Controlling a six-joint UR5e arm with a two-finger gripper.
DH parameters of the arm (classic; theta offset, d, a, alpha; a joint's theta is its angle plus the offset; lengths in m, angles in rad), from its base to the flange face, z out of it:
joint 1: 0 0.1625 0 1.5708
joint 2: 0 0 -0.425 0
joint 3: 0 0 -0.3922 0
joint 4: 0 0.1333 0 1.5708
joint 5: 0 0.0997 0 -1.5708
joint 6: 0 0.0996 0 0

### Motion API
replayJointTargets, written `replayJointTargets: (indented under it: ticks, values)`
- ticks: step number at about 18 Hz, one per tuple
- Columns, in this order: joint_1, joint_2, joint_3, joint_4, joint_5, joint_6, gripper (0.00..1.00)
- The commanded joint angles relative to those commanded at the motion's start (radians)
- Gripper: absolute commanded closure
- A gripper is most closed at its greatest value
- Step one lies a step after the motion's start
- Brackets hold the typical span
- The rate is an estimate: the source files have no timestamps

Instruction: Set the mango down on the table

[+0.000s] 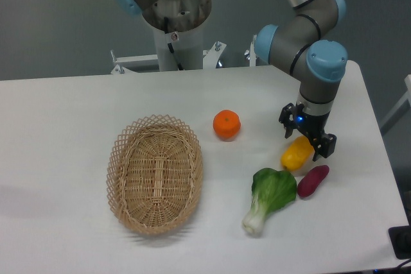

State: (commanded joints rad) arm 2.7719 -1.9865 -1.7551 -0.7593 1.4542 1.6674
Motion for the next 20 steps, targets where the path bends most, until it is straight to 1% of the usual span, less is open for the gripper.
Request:
replayJointTargets:
  ticks: [3,5,6,8,9,11,13,14,15,16,20]
  values:
    - [-0.005,0.002,0.045,-0.003,-0.002,0.000,0.00]
    - [-0.005,0.009,0.089,-0.026,-0.002,0.000,0.00]
    - [-0.005,0.011,0.109,-0.052,-0.002,0.000,0.00]
    - [-0.005,0.015,0.166,-0.133,-0.002,0.002,0.00]
    - [-0.003,0.018,0.216,-0.206,-0.002,0.002,0.00]
    - [-0.002,0.017,0.284,-0.319,-0.002,0.008,0.00]
    - [0.006,0.017,0.345,-0.409,0.000,0.017,0.00]
    - [0.009,0.015,0.367,-0.440,-0.003,0.018,0.00]
    - [0.011,0.015,0.380,-0.459,-0.003,0.024,0.00]
    - [0.018,0.017,0.382,-0.465,-0.006,0.047,0.00]
    - [0.034,0.026,0.381,-0.471,-0.006,0.095,0.00]
